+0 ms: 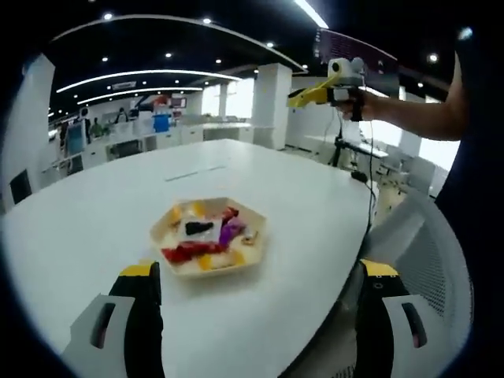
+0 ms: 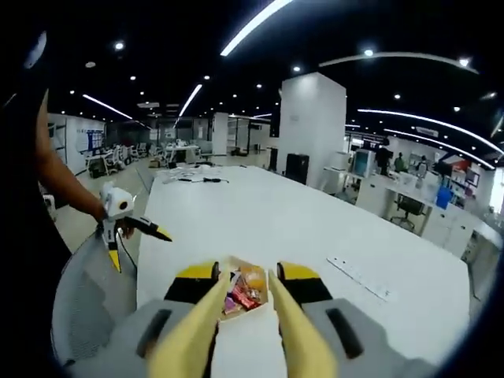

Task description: Place the target food into the container with the food tongs after gripping and lifting it, then release it inside without dropping or visibly crushing the food.

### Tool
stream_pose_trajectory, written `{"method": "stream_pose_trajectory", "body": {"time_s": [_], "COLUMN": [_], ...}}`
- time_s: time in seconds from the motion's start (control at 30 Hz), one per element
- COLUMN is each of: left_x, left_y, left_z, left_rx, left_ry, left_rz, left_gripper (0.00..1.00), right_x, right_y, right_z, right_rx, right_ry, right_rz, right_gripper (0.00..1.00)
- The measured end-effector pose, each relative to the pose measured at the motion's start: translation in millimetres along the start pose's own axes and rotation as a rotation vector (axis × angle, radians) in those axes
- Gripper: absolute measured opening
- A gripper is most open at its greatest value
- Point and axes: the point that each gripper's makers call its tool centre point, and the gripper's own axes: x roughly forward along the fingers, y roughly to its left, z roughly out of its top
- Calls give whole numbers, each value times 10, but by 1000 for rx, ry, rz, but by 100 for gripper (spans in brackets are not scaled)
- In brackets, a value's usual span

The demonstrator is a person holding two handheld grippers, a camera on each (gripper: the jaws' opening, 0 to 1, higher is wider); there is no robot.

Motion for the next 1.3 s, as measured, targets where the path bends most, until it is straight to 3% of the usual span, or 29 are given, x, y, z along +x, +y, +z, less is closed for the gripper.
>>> {"method": "stream_pose_trajectory", "body": {"time_s": [0.2, 0.3, 0.37, 0.53, 0.63, 0.87, 1.0, 1.17, 1.3], "left_x": [44, 88, 99, 112, 109, 245, 338, 436, 482], "left_y": [-22, -81, -136, -283, -381, -596, -762, -895, -1007], "left_z": [528, 886, 1053, 1559, 1747, 1818, 1793, 1779, 1723], "left_rx": [53, 108, 113, 140, 134, 192, 218, 237, 256], "left_ry": [-26, -77, -93, -186, -221, -194, -164, -156, -151], "left_rz": [-76, -128, -158, -240, -291, -382, -441, -481, -501], "left_gripper": [95, 89, 80, 71, 62, 59, 50, 38, 36], "right_x": [-196, -244, -244, -228, -195, -92, -28, 73, 144], "right_y": [31, 135, 181, 449, 608, 834, 956, 1037, 1124], "right_z": [-17, 16, 16, 108, 118, 248, 348, 371, 423], "right_rx": [-4, 2, 9, 4, -16, 18, 34, 40, 49], "right_ry": [-16, -29, -31, -89, -100, -175, -211, -222, -230], "right_rz": [-13, 26, 46, 131, 204, 287, 338, 375, 414], "right_gripper": [27, 27, 27, 26, 24, 23, 21, 22, 22]}}
